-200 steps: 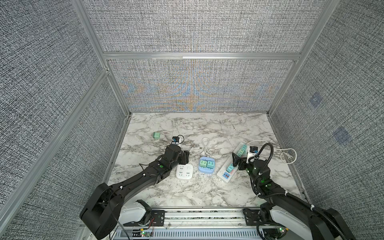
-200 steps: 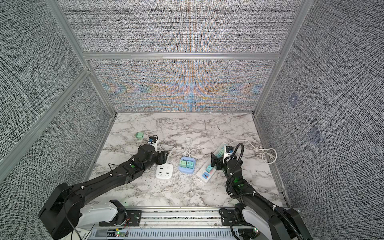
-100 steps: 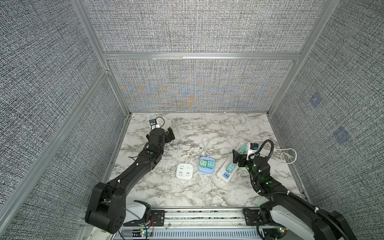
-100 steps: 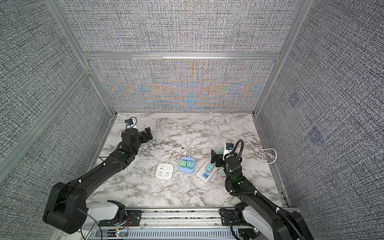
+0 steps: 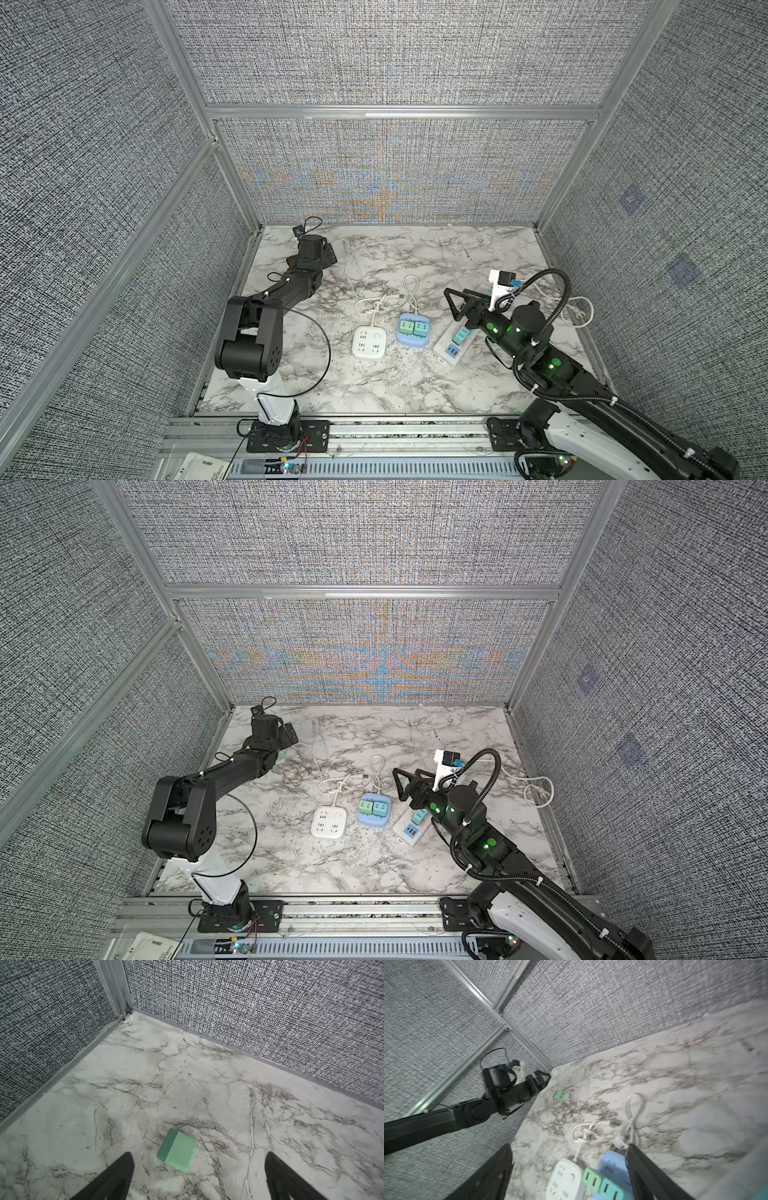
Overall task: Insert plugs into power strip
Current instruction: Move the plug to the center of the table.
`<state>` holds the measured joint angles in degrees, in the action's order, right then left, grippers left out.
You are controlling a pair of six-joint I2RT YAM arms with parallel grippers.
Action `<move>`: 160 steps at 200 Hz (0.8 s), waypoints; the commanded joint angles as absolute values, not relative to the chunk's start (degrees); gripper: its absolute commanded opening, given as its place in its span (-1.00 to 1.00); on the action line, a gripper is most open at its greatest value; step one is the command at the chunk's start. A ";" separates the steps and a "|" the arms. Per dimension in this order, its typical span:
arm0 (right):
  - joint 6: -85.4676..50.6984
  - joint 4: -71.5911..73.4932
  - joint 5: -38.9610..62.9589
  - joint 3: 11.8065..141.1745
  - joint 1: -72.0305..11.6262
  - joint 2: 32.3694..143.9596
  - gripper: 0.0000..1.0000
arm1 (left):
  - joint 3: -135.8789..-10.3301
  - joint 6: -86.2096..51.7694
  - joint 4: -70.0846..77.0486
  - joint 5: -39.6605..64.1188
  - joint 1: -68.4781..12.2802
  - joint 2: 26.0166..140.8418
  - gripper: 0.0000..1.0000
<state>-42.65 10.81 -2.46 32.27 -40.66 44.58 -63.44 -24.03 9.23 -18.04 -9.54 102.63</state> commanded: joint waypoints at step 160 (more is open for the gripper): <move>-47.47 14.21 0.29 30.62 -44.12 42.41 0.83 | -75.94 -26.92 1.73 -2.53 -6.27 118.21 0.99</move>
<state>-47.97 9.89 -1.74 32.18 -44.01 43.68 -74.91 -27.00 4.89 -6.39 -6.33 117.54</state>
